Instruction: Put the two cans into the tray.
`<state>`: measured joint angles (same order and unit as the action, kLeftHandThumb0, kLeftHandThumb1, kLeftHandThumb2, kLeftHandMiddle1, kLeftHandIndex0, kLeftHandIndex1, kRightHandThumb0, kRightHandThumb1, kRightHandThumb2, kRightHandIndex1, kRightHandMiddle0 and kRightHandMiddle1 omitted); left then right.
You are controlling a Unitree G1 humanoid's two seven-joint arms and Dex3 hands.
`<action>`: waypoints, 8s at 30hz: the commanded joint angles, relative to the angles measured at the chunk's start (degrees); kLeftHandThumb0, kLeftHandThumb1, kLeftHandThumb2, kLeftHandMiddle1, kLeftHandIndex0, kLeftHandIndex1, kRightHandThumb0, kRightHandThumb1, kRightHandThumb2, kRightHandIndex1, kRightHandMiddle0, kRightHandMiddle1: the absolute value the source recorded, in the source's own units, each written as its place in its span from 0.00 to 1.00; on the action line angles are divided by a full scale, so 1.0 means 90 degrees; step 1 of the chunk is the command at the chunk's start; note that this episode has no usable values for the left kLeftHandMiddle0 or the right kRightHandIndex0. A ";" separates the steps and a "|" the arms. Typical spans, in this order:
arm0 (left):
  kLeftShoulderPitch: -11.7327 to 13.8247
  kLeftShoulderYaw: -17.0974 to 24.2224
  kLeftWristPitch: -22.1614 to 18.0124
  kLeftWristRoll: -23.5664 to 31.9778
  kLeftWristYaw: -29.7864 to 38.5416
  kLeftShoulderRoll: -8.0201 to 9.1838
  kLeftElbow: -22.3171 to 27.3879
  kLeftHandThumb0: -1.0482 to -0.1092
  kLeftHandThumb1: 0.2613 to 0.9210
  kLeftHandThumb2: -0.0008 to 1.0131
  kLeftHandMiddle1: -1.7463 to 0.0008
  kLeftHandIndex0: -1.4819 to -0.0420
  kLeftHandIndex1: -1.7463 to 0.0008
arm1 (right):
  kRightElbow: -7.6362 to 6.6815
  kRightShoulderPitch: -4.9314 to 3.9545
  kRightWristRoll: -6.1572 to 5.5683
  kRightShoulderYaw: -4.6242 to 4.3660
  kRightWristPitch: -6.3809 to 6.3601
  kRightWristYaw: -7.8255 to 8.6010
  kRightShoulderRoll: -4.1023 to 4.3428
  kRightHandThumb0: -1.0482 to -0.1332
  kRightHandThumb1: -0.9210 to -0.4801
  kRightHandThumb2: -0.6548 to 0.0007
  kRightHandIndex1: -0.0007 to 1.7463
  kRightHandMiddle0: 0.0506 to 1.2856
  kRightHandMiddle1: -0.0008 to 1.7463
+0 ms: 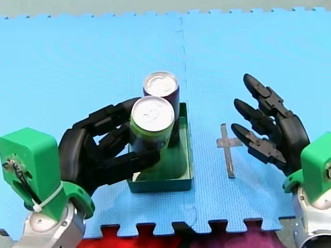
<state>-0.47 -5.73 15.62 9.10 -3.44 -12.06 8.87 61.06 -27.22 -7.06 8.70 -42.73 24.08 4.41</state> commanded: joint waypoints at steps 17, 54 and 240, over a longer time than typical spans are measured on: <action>0.0005 0.0032 -0.0045 0.0034 -0.0089 -0.0086 -0.0048 0.72 0.78 0.00 1.00 0.15 1.00 | -0.0173 0.0075 -0.0061 0.0010 0.0021 0.0035 0.0038 0.00 0.00 0.59 0.00 0.20 0.00; 0.0172 0.0188 -0.0743 0.0196 0.0246 -0.0074 -0.0654 0.71 0.80 0.00 1.00 0.16 1.00 | -0.0446 0.0224 -0.0125 -0.0011 0.0051 0.0128 0.0056 0.00 0.00 0.58 0.00 0.20 0.00; -0.0946 0.1609 -0.6167 -0.0631 0.0939 0.1617 -0.4743 0.00 0.60 0.00 0.98 0.75 0.99 | -0.0404 0.0302 0.0188 -0.0189 -0.0387 0.0269 0.0393 0.00 0.00 0.50 0.00 0.21 0.00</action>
<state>-8.67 8.68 -39.41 3.48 5.24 1.98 -33.37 57.88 -24.76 -5.44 7.16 -46.01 26.69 7.70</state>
